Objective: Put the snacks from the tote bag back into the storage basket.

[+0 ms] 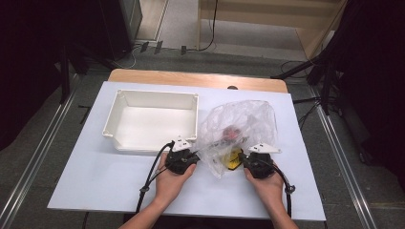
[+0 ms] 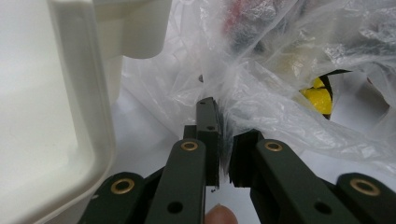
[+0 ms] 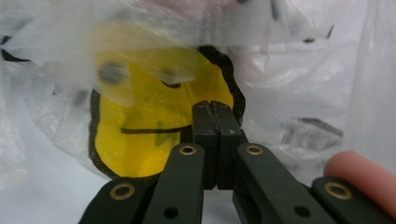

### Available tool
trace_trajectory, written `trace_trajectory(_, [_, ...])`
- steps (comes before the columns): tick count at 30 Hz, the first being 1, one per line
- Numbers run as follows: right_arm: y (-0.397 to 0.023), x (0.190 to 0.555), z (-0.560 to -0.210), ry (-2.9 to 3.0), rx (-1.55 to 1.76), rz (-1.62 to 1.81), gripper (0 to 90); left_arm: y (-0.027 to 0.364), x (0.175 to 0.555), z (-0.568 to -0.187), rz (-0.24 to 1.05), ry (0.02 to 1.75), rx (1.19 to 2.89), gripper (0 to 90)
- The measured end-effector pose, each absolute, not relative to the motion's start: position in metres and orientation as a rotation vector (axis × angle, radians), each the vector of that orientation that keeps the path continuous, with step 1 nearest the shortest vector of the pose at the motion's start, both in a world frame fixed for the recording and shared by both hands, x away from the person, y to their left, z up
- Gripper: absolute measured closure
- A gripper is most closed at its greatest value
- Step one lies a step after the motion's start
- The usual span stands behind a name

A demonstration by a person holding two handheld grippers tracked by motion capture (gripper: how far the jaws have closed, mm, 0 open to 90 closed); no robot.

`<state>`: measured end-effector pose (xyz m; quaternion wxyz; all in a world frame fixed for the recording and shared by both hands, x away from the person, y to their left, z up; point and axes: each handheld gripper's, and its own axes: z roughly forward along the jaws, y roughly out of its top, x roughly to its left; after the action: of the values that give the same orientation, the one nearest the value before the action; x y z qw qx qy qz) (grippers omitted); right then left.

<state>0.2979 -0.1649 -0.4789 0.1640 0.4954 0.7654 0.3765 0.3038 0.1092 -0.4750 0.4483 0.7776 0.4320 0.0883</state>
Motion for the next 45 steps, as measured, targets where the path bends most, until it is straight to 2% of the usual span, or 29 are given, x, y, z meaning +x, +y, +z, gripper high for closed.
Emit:
trace_trajectory(1, [-0.167,0.296,-0.477,2.142,1.412,1.111,87.9,0.11,0.304,-0.475,0.216,1.068,1.924,85.6])
trace_trajectory(2, [-0.17,0.293,-0.472,2.089,1.41,1.177,80.0,0.11,0.304,-0.475,0.215,1.068,1.923,85.3])
trace_trajectory(4, [-0.174,0.289,-0.462,2.004,1.385,1.248,71.1,0.109,0.304,-0.475,0.214,1.074,1.92,85.2])
trace_trajectory(6, [-0.176,0.284,-0.453,1.934,1.357,1.305,66.1,0.109,0.305,-0.475,0.217,1.069,1.923,85.1])
trace_trajectory(11, [-0.168,0.284,-0.445,1.958,1.361,1.4,54.8,0.108,0.304,-0.476,0.226,1.068,1.931,85.0])
trace_trajectory(15, [-0.159,0.288,-0.451,2.014,1.352,1.357,53.5,0.108,0.305,-0.476,0.222,1.07,1.931,84.9])
trace_trajectory(17, [-0.156,0.291,-0.454,2.023,1.368,1.337,60.3,0.108,0.305,-0.476,0.221,1.074,1.931,85.0])
trace_trajectory(20, [-0.158,0.292,-0.454,2.022,1.38,1.326,80.6,0.109,0.305,-0.476,0.219,1.072,1.929,86.2])
trace_trajectory(22, [-0.159,0.293,-0.454,2.033,1.372,1.307,90.0,0.109,0.304,-0.476,0.221,1.069,1.93,87.4])
trace_trajectory(32, [-0.162,0.291,-0.478,2.311,1.365,1.033,90.0,0.109,0.305,-0.476,0.219,1.077,1.927,88.3])
trace_trajectory(36, [-0.17,0.281,-0.466,2.264,1.293,1.08,89.2,0.109,0.305,-0.476,0.216,1.078,1.927,88.1])
trace_trajectory(39, [-0.179,0.277,-0.449,2.06,1.29,1.308,61.6,0.109,0.305,-0.476,0.215,1.076,1.929,88.0])
trace_trajectory(40, [-0.179,0.277,-0.449,2.06,1.29,1.308,61.6,0.109,0.305,-0.476,0.215,1.075,1.93,88.0])
trace_trajectory(45, [-0.167,0.288,-0.445,1.94,1.312,1.334,45.3,0.108,0.305,-0.476,0.22,1.074,1.934,87.7])
